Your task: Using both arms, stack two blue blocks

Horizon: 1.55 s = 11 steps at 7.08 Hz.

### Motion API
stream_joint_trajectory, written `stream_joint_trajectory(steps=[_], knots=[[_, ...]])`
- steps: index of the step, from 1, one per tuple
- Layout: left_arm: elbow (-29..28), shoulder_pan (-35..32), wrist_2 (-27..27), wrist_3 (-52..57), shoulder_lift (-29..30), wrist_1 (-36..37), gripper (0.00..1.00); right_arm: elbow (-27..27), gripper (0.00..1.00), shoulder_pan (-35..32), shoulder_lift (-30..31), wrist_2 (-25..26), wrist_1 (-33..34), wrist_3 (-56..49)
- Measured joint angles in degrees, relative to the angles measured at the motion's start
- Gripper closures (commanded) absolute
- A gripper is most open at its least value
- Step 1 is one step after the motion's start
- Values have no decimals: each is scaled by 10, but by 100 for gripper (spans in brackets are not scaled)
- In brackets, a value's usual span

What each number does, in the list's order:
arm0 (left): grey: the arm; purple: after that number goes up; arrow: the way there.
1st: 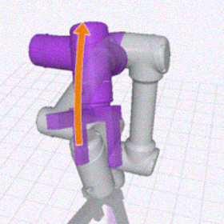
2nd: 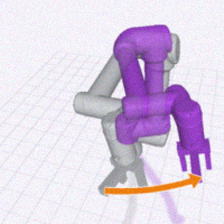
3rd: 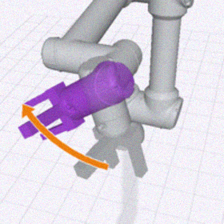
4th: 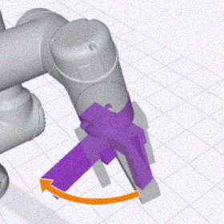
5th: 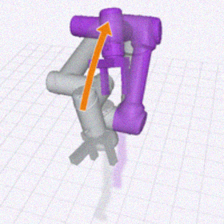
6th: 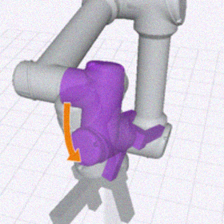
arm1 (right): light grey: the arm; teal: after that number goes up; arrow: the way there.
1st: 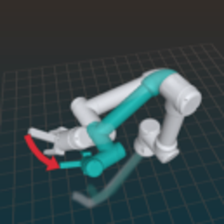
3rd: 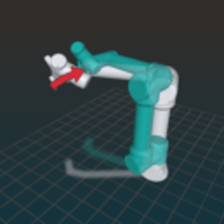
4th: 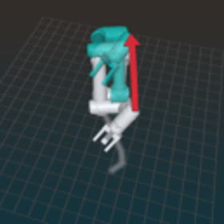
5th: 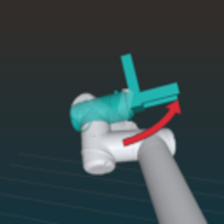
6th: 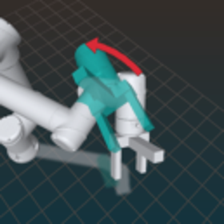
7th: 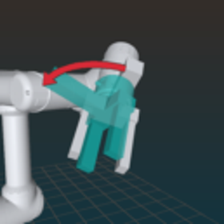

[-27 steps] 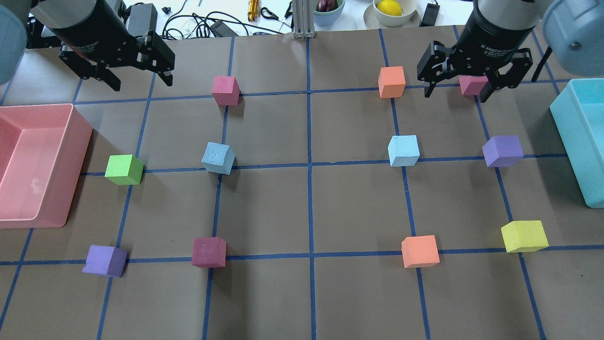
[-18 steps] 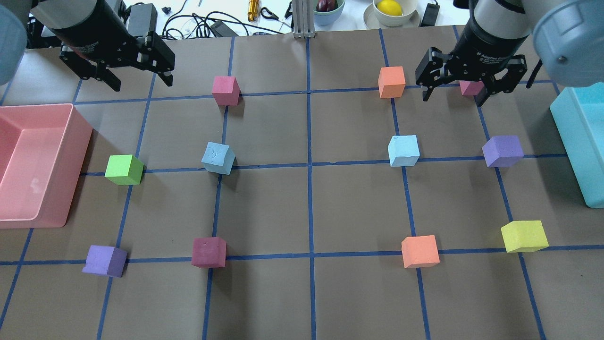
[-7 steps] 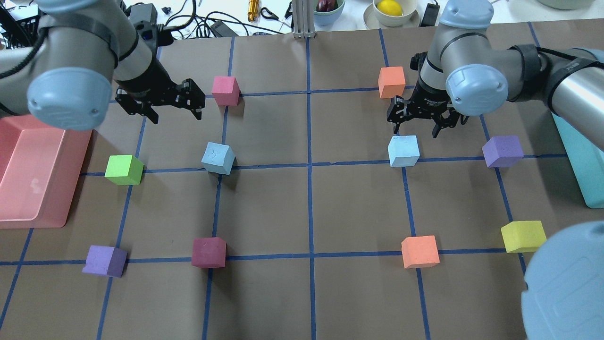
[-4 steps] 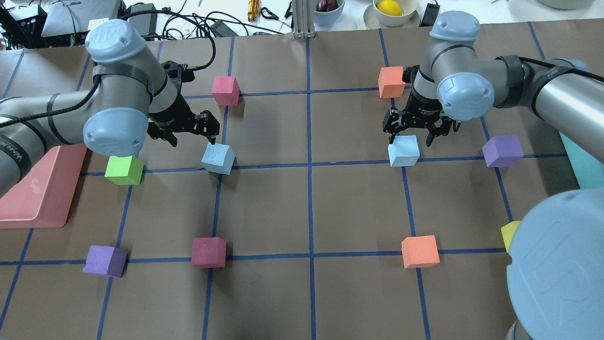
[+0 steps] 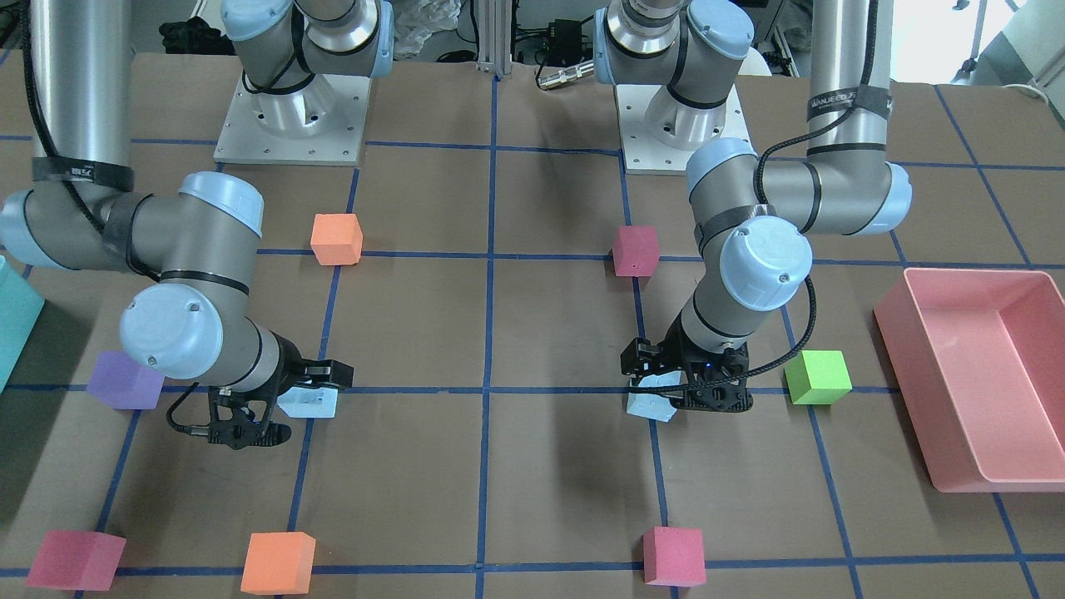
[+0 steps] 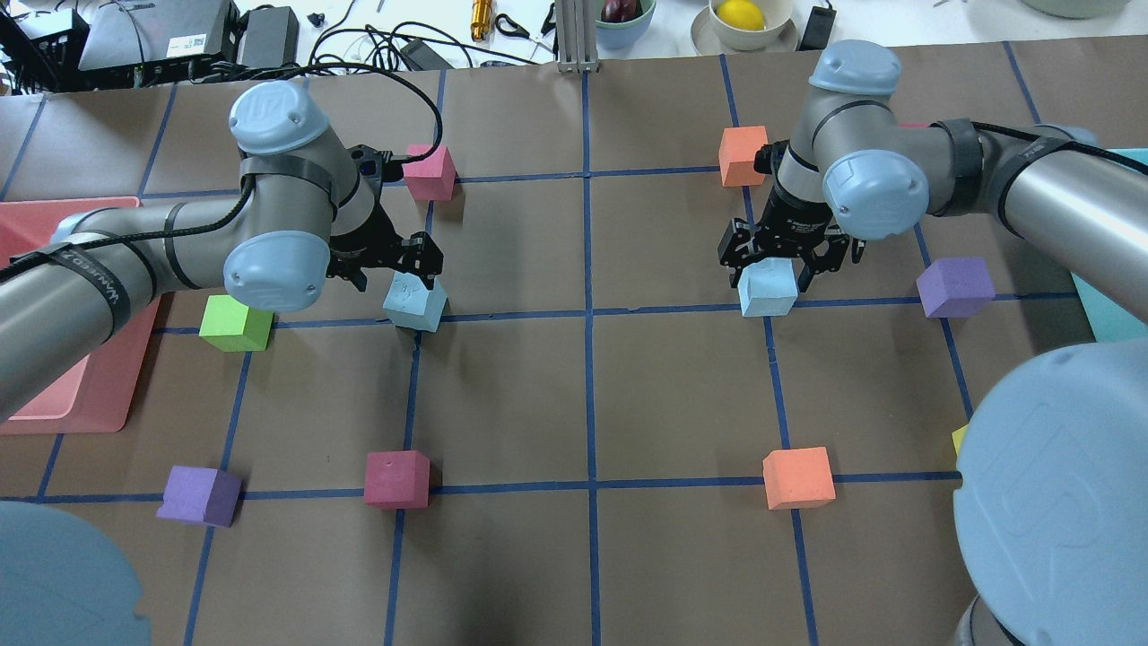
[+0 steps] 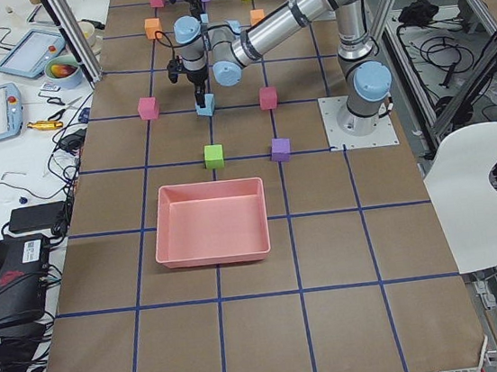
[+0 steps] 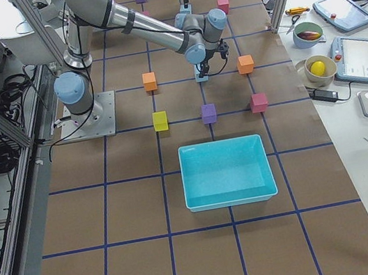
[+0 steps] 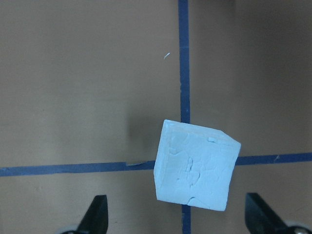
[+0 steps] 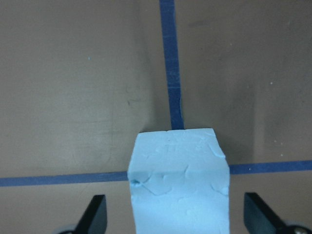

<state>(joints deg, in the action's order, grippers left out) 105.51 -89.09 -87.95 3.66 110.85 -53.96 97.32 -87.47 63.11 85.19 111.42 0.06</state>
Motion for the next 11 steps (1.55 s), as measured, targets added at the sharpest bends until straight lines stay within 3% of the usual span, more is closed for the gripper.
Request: stream_joint_trajectory(steps=[1, 2, 6, 8, 10, 11], knots=[[2, -6, -1, -1, 10, 10, 0, 4, 100, 0, 0, -1, 5, -8], [4, -9, -3, 0, 21, 21, 1, 6, 100, 0, 1, 0, 7, -12], [6, -8, -5, 5, 40, 37, 97, 0, 100, -2, 35, -13, -20, 0], [5, -8, -4, 5, 42, 39, 100, 4, 100, -40, 82, -69, -73, 80], [1, -8, -5, 2, 41, 40, 100, 33, 100, -124, 104, -85, -84, 175], [-2, -8, -6, 0, 41, 40, 100, 57, 93, -163, 109, -87, -73, 213]])
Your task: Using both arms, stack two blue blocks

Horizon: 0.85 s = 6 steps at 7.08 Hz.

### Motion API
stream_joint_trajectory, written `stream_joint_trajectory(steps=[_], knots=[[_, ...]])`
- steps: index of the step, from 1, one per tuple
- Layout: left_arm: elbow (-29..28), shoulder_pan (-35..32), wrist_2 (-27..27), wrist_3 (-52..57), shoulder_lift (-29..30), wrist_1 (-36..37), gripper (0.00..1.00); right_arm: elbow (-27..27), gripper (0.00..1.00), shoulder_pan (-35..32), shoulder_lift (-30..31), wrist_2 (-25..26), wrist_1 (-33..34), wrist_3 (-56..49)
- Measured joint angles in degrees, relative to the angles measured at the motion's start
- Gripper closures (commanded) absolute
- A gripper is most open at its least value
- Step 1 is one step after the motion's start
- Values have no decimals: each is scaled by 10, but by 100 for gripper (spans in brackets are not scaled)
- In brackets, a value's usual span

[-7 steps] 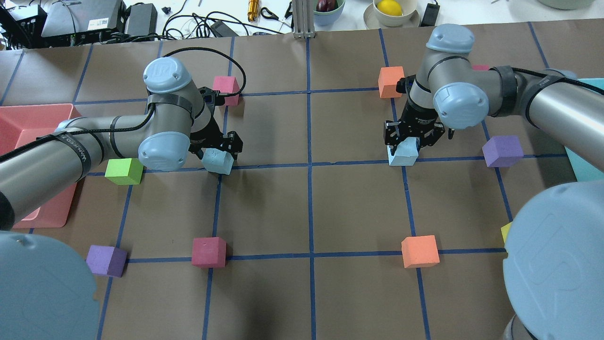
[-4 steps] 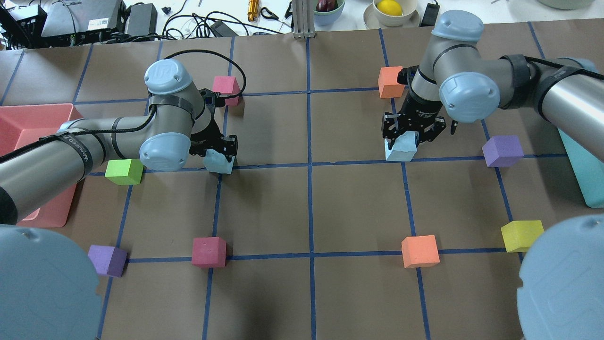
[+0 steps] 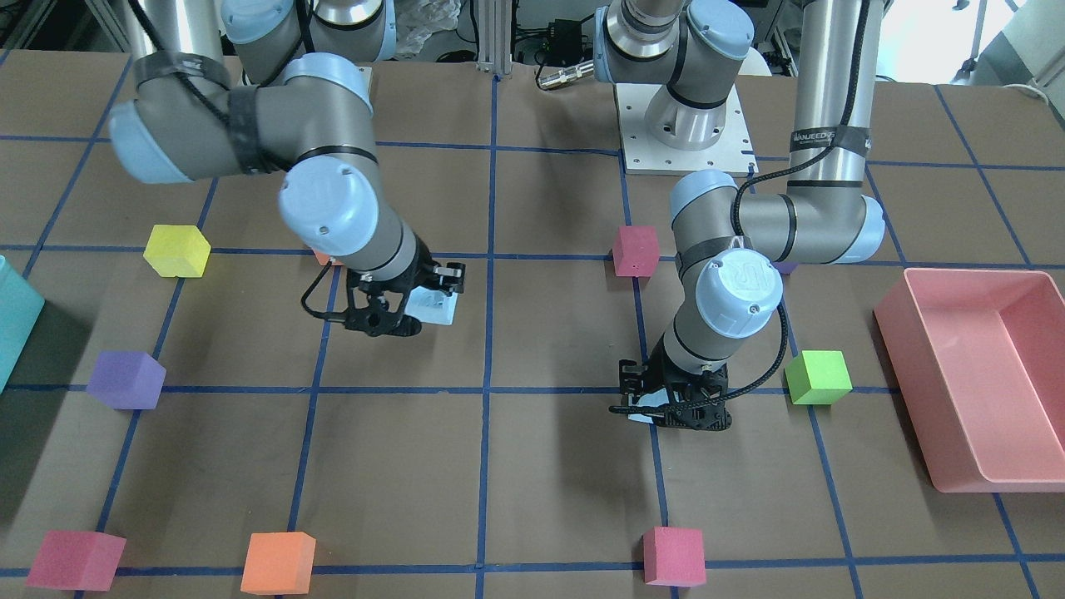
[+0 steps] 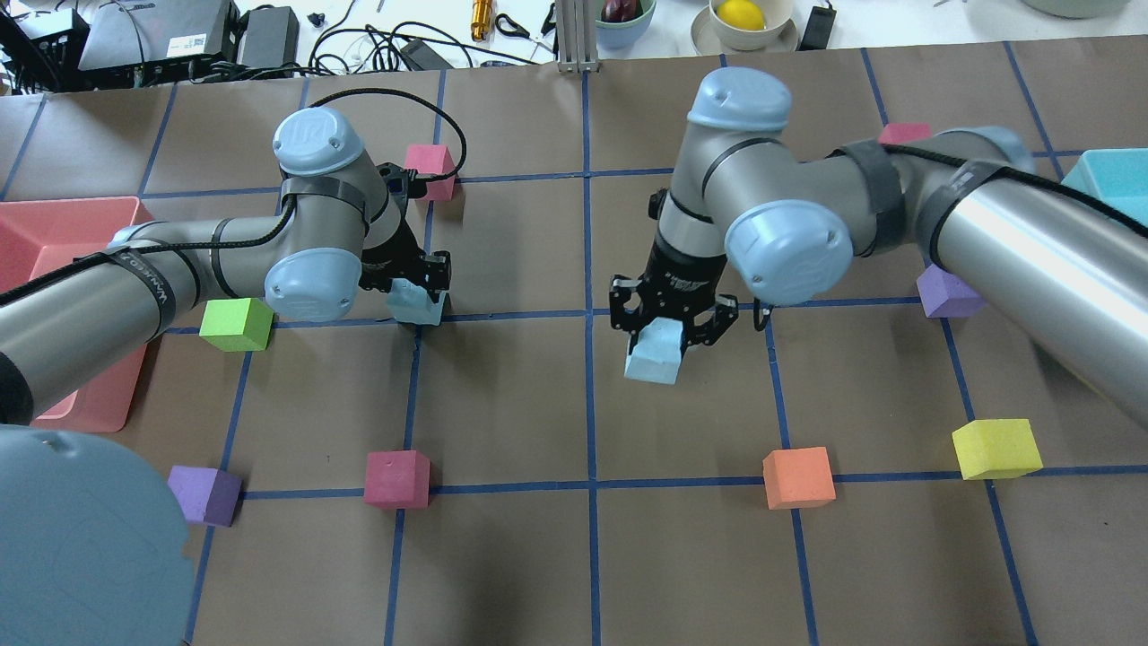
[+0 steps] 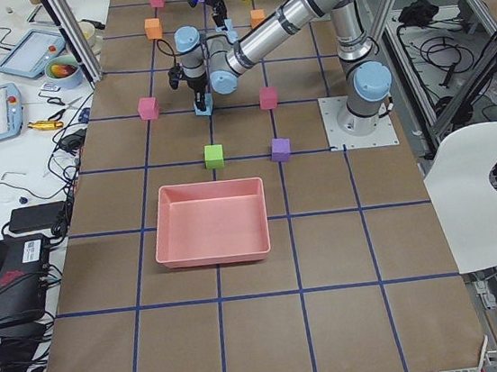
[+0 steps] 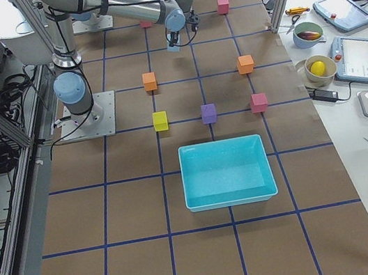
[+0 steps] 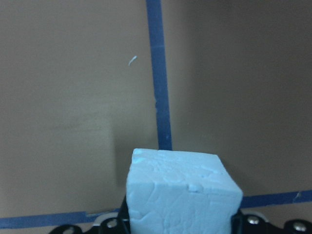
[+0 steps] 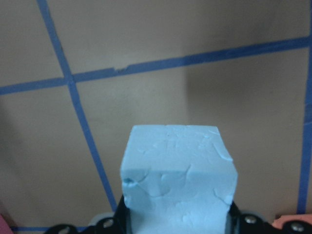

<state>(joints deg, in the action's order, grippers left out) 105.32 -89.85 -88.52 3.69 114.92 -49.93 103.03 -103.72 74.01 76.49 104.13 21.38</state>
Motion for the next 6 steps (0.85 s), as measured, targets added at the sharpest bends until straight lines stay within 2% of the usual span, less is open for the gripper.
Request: stream_joint_trajectory(steps=[3, 4, 6], knots=[[-18, 0, -2, 0, -3, -1, 100, 53, 93, -74, 3, 3, 70, 71], [-19, 0, -3, 0, -5, -2, 100, 70, 89, -83, 2, 3, 99, 75], [-16, -3, -3, -2, -12, -4, 100, 112, 69, -89, 0, 1, 178, 78]])
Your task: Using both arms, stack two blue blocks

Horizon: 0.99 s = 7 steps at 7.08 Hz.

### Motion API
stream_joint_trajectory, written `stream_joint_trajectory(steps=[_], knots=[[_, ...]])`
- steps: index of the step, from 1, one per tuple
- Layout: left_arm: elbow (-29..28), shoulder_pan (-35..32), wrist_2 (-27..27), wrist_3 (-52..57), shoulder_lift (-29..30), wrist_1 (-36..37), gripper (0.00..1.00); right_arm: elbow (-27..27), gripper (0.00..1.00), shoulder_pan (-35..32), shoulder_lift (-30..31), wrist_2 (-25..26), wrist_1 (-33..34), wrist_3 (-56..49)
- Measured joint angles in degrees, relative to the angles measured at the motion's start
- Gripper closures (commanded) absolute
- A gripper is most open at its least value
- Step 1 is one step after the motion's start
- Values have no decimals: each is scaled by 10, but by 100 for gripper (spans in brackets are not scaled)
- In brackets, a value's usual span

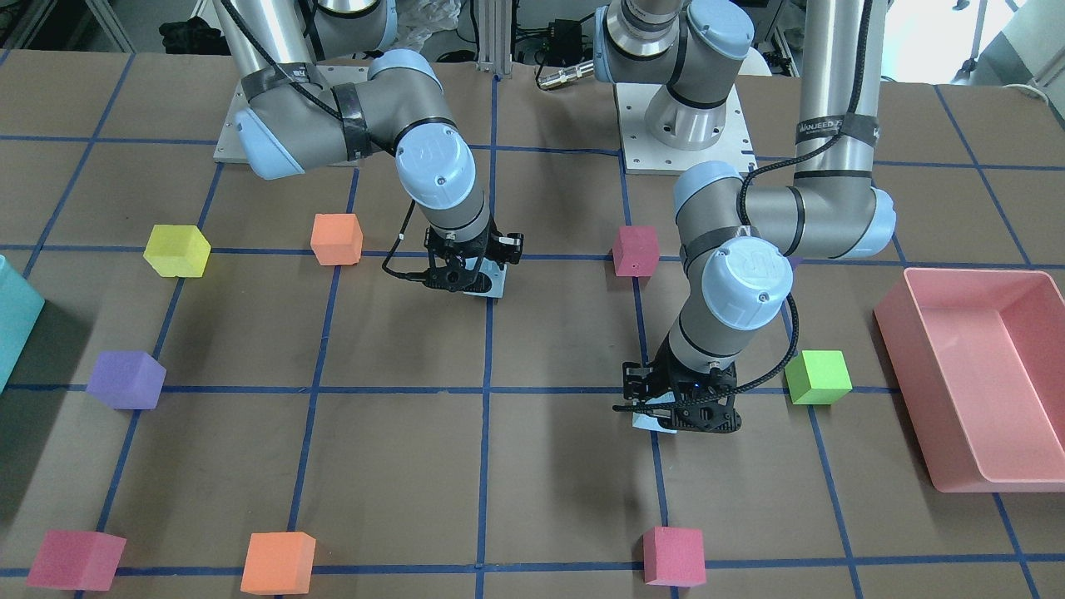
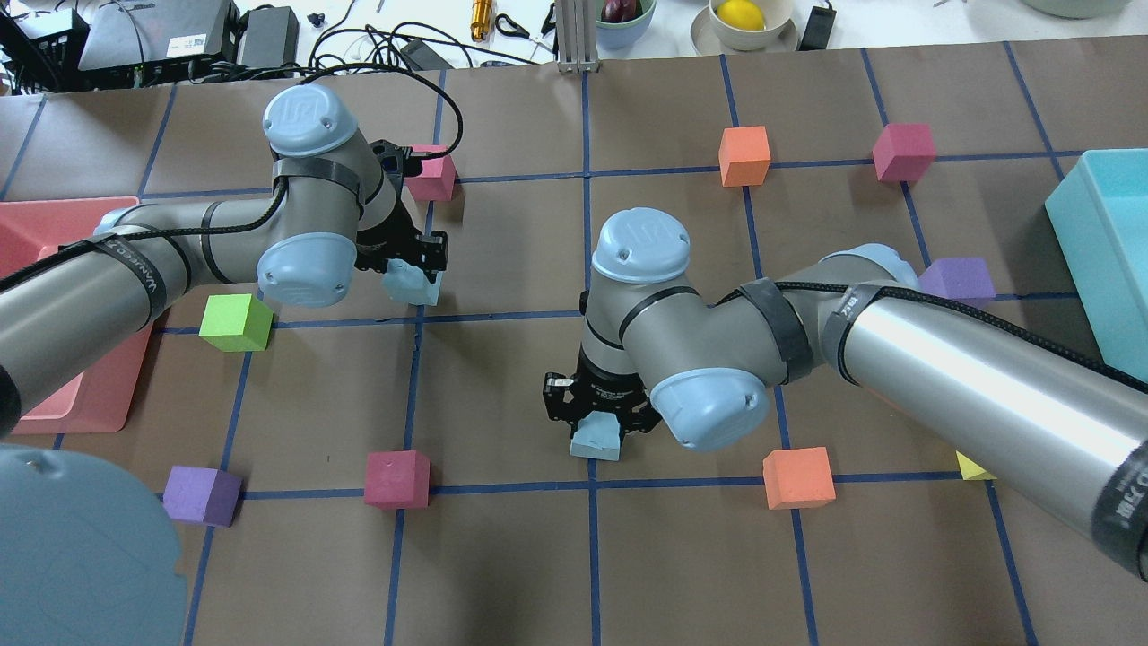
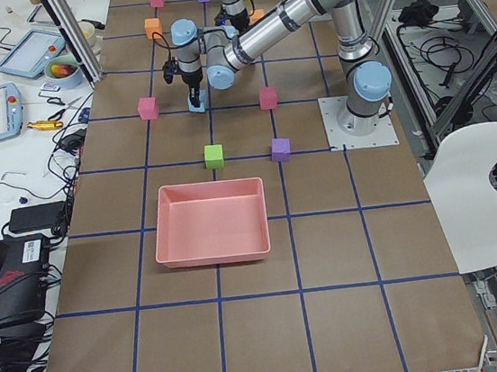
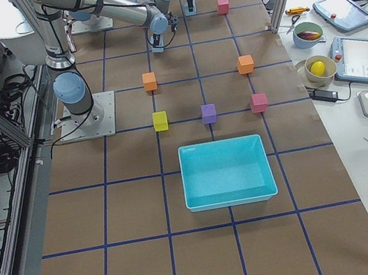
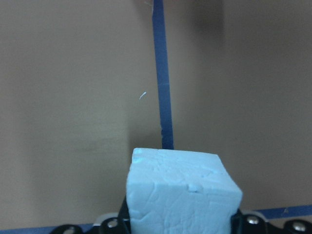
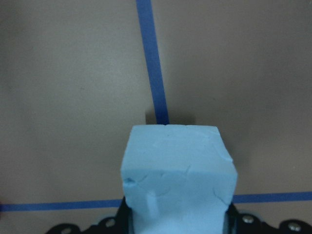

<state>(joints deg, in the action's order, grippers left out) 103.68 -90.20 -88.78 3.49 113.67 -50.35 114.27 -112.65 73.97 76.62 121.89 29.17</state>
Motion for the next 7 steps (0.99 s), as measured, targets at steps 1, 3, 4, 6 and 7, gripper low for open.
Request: stream_joint_trajectory(steps=[1, 3, 4, 6, 7], knots=[[1, -2, 0, -1, -4, -3, 100, 18, 53, -1, -2, -1, 34, 5], [1, -5, 0, -10, -21, -19, 100, 34, 0, -1, -8, 1, 66, 34], [1, -6, 0, -19, -35, -36, 100, 34, 0, 0, -10, 2, 76, 44], [5, -8, 1, -34, -76, -81, 100, 31, 0, 0, -9, 0, 87, 50], [6, -8, 2, -44, -97, -104, 100, 25, 0, 2, -5, 1, 84, 53]])
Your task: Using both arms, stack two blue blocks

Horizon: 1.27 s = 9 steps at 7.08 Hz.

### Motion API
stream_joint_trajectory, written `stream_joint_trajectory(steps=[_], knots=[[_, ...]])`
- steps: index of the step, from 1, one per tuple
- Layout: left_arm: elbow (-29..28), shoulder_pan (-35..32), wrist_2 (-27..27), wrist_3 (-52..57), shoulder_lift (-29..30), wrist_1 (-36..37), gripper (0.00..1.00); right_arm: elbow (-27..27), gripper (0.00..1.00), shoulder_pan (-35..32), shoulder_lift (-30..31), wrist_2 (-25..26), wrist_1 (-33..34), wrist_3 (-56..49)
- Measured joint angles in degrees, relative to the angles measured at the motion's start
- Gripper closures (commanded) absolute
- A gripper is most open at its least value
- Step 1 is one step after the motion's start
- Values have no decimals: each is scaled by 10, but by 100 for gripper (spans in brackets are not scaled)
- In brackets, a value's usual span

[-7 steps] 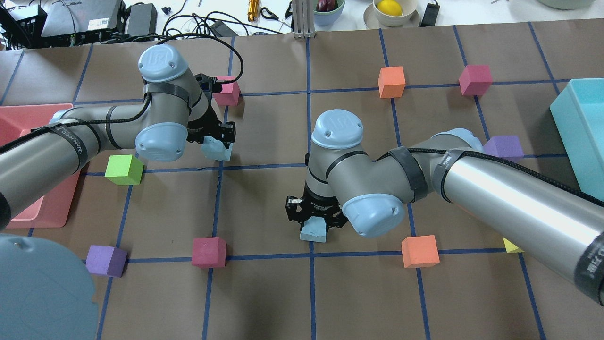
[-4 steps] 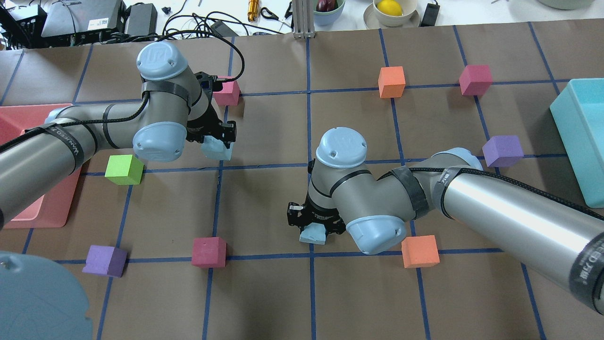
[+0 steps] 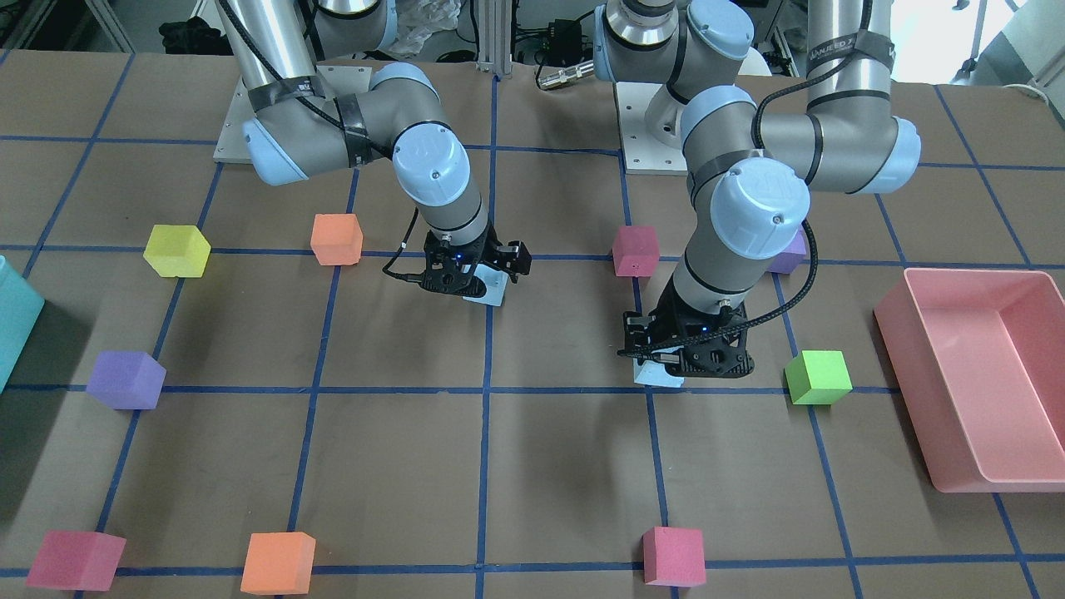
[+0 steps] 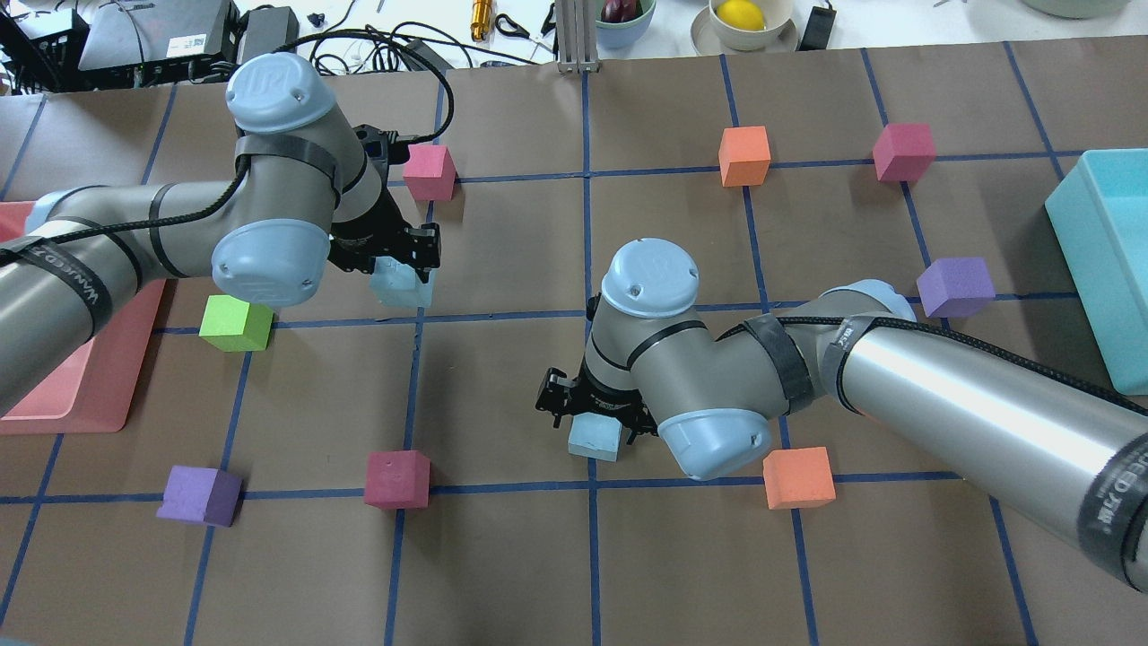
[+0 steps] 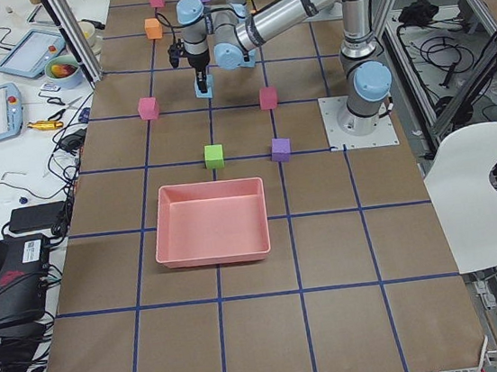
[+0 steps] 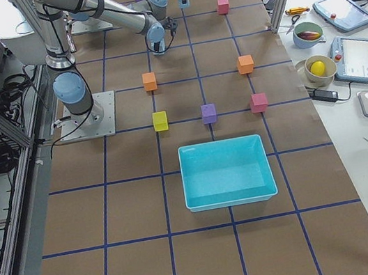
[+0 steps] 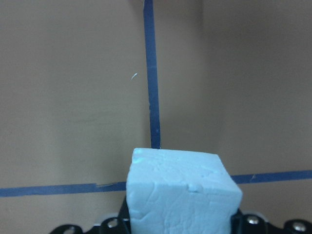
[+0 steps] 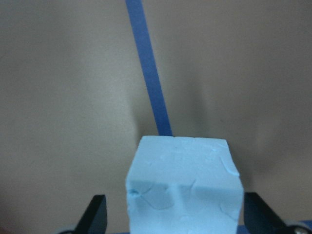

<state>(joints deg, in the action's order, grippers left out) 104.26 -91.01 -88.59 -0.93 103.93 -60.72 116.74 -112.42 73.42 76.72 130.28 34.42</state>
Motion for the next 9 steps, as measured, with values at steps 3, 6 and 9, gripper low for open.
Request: stream_joint_trajectory(steps=[3, 6, 9], knots=[[11, -31, 4, -47, -53, -62, 100, -117, 0, 32, 41, 52, -180, -18], [25, -156, -1, -159, -62, -66, 100, -250, 0, 108, 51, 93, -314, -123], [41, -227, 6, -254, -54, -58, 100, -293, 0, 204, 67, 98, -357, -222]])
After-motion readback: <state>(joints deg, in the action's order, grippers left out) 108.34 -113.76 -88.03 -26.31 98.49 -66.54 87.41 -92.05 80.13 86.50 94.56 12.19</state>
